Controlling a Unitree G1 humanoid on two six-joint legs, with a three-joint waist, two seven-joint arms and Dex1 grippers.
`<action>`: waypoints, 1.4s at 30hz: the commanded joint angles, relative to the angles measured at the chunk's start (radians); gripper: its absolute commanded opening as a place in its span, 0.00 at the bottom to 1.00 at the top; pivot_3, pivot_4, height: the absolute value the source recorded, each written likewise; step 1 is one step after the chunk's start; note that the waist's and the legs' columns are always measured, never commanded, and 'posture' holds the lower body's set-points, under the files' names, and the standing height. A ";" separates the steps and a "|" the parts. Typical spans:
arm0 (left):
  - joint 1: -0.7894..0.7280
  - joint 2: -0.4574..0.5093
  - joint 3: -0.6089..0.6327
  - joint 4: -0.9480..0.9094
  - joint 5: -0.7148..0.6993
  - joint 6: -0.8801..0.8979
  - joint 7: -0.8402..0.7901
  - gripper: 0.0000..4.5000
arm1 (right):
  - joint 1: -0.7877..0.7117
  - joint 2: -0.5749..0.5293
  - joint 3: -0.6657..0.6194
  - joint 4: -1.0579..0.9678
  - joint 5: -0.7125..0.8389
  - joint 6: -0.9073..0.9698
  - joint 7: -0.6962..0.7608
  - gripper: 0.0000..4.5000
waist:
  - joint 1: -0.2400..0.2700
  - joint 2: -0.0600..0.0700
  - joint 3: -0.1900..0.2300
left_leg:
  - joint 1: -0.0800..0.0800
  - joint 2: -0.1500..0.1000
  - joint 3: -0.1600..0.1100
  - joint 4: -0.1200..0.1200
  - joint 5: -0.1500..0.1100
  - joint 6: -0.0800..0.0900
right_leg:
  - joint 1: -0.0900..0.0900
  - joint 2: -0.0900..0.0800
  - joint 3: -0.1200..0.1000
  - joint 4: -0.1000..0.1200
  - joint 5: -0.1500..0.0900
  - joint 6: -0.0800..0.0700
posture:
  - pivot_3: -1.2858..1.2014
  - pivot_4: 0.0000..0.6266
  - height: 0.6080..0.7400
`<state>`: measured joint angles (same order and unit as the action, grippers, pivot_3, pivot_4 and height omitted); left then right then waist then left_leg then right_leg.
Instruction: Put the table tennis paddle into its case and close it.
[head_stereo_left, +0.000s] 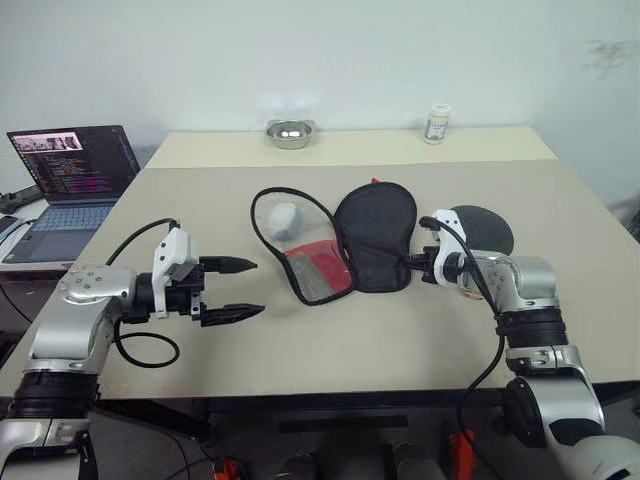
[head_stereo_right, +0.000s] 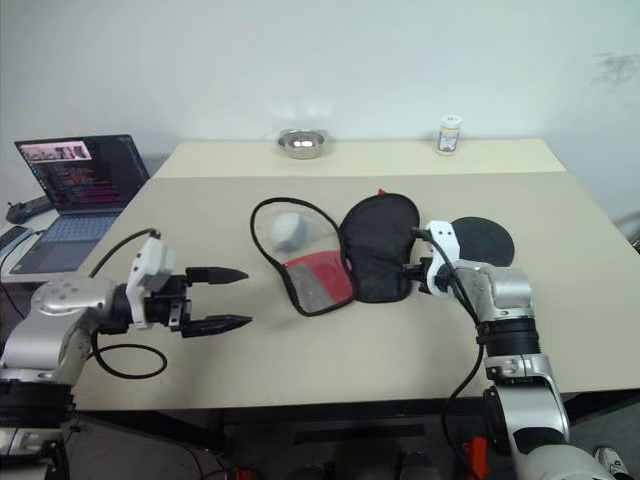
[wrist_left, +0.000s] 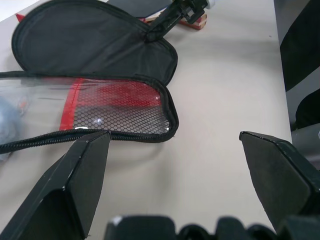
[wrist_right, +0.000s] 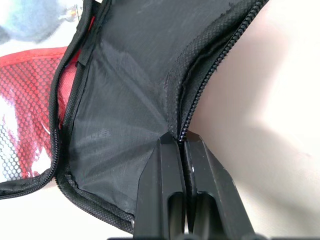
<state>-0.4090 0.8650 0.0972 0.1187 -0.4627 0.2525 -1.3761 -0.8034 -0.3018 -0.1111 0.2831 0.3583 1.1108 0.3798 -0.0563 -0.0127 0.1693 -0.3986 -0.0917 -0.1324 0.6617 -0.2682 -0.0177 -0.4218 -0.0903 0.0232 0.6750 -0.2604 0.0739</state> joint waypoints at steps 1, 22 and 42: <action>-0.025 0.007 0.009 -0.054 -0.012 0.025 0.017 1.00 | -0.004 0.006 -0.051 -0.046 0.024 0.018 -0.027 0.00 | 0.000 0.000 0.000 | 0.000 0.000 0.000 0.000 0.000 0.000 | 0.000 0.000 0.000 0.000 0.000 0.000 | 0.52 0.24 1.00; -0.104 -0.021 -0.042 -0.070 0.003 0.073 0.040 1.00 | 0.017 -0.054 -0.069 -0.066 0.018 0.014 -0.069 0.43 | 0.001 0.000 0.000 | 0.000 0.000 0.001 0.000 0.000 0.000 | 0.000 0.000 0.000 0.000 0.000 0.000 | 0.52 0.24 1.00; -0.188 -0.142 -0.082 -0.126 -0.030 0.084 0.056 1.00 | 0.099 -0.202 -0.220 -0.269 -0.091 0.063 -0.265 0.99 | 0.016 0.000 0.000 | 0.000 0.000 0.001 0.001 0.000 0.000 | 0.001 0.000 0.000 0.000 0.000 0.000 | 0.52 0.24 1.00</action>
<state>-0.5729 0.7266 0.0195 0.0283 -0.4725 0.3426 -1.3171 -0.7052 -0.5114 -0.3008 0.0736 0.2748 1.1627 0.1464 -0.0400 -0.0129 0.1692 -0.3987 -0.0918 -0.1303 0.6623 -0.2678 -0.0176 -0.4210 -0.0905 0.0243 0.6754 -0.2604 0.0739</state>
